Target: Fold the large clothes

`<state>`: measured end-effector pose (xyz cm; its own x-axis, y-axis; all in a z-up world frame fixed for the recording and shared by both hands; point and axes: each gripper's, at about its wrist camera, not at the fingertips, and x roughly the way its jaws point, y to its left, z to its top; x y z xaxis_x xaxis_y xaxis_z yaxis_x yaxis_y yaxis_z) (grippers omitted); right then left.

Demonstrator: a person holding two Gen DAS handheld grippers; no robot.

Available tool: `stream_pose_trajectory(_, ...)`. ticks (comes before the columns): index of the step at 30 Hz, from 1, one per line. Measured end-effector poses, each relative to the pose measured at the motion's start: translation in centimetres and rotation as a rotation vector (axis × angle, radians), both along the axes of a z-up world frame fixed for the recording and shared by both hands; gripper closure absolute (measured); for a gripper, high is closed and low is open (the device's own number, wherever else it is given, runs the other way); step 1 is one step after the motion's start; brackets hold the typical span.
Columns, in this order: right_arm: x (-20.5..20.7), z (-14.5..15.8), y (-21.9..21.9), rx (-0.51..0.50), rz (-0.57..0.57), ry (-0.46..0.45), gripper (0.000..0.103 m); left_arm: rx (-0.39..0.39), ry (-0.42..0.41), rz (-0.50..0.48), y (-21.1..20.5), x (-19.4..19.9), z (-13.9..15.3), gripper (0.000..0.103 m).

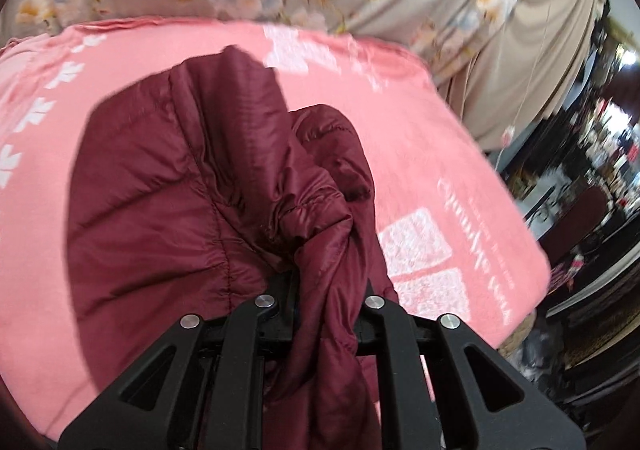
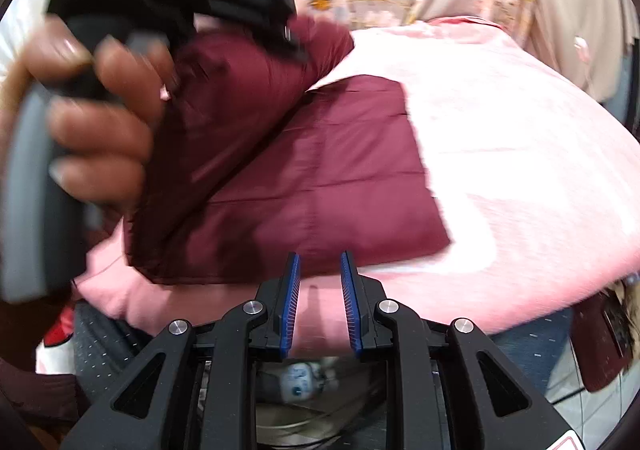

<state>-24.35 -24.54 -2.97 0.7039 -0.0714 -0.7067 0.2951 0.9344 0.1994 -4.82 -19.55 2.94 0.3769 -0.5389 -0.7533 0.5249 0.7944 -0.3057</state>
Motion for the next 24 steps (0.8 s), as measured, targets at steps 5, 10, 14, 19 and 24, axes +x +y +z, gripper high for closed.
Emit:
stream_pose_trajectory(5,-0.7,-0.1,-2.1,0.011,-0.058,-0.005,0.084,0.092,-0.01,-0.025,-3.4,-0.4,-3.1,0.092)
stream_pose_trajectory(10,-0.6,0.9,-4.2,0.004,-0.095,-0.039,0.084,0.148,-0.021,-0.042,-5.5,-1.2,-5.5,0.091)
stream_pose_trajectory(14,-0.7,2.6,-5.8,-0.041,-0.131,-0.081,0.082,0.171,-0.056,-0.04,-6.5,-1.7,-6.5,0.089)
stream_pose_trajectory(19,0.1,4.8,-9.5,-0.04,-0.172,-0.135,0.079,0.067,-0.019,-0.082,-5.0,-2.3,-3.6,0.064)
stream_pose_trajectory(24,2.8,8.3,-11.2,-0.001,-0.13,-0.226,0.048,-0.083,-0.098,-0.022,0.4,-2.2,2.7,0.043)
